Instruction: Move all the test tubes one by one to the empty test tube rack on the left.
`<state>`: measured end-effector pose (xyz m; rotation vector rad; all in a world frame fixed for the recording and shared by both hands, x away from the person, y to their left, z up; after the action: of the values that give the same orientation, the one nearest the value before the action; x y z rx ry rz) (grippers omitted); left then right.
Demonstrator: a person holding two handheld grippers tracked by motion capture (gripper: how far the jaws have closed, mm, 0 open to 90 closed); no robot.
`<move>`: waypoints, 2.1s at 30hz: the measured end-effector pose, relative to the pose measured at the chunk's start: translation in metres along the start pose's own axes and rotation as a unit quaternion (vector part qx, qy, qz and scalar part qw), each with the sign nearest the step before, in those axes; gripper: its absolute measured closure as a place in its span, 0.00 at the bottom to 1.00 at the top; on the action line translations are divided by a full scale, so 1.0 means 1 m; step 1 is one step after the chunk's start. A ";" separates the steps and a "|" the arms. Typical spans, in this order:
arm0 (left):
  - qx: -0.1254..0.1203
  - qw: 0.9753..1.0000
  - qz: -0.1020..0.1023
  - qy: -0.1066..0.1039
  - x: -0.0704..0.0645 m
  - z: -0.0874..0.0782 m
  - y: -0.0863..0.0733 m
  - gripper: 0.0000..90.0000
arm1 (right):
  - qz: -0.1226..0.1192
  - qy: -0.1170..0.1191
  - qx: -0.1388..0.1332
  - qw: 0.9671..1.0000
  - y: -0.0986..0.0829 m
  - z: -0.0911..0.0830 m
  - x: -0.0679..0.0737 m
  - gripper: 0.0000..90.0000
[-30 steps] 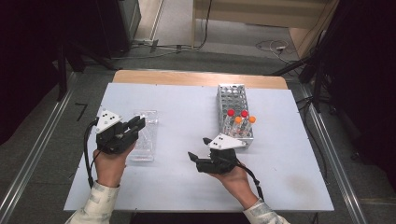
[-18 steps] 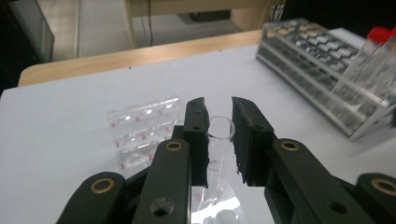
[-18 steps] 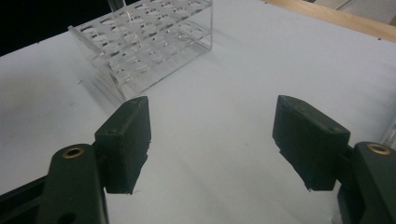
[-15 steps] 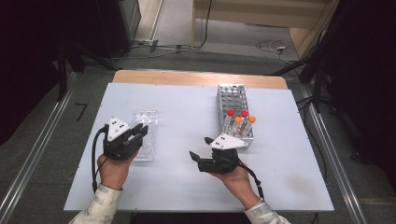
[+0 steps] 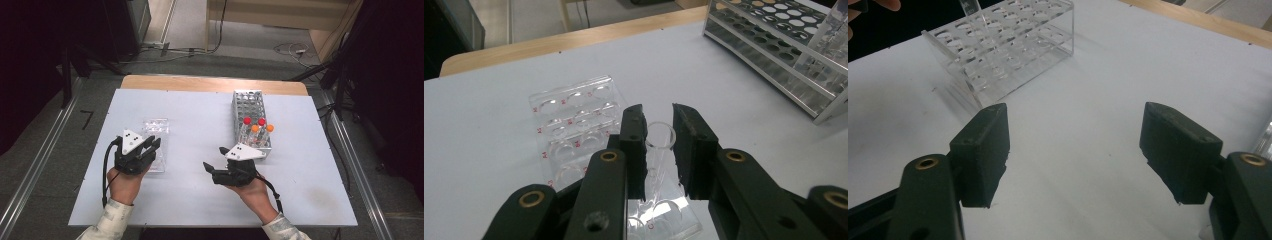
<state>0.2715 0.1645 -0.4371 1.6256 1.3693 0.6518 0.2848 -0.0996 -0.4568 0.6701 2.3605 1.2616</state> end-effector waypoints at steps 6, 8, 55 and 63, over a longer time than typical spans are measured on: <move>0.009 1.000 -0.014 -0.006 0.003 0.003 -0.003 0.83 | -0.001 0.000 0.001 1.000 0.000 0.000 0.000 0.29; 0.008 1.000 -0.016 -0.009 0.003 0.003 -0.002 0.83 | -0.002 0.000 0.000 1.000 0.000 0.000 0.000 0.29; -0.007 0.999 -0.051 0.005 -0.001 0.002 0.003 0.12 | 0.056 -0.129 0.002 0.990 -0.031 -0.016 -0.077 0.56; -0.009 0.999 -0.051 0.005 -0.002 0.001 0.004 0.12 | 0.061 -0.129 0.000 0.990 -0.033 -0.009 -0.080 0.71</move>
<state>0.2740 0.1619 -0.4343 1.5289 1.4392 0.6115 0.3377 -0.1675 -0.4710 0.9306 2.1360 1.1456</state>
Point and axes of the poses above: each handheld gripper's, and its own axes: z roughly forward along the jaws, y roughly out of its top, x roughly to its left, the point moved 3 cm from there along z, roughly forward along the jaws, and after that the axes turned 9 degrees about -z, right-handed, at the moved point
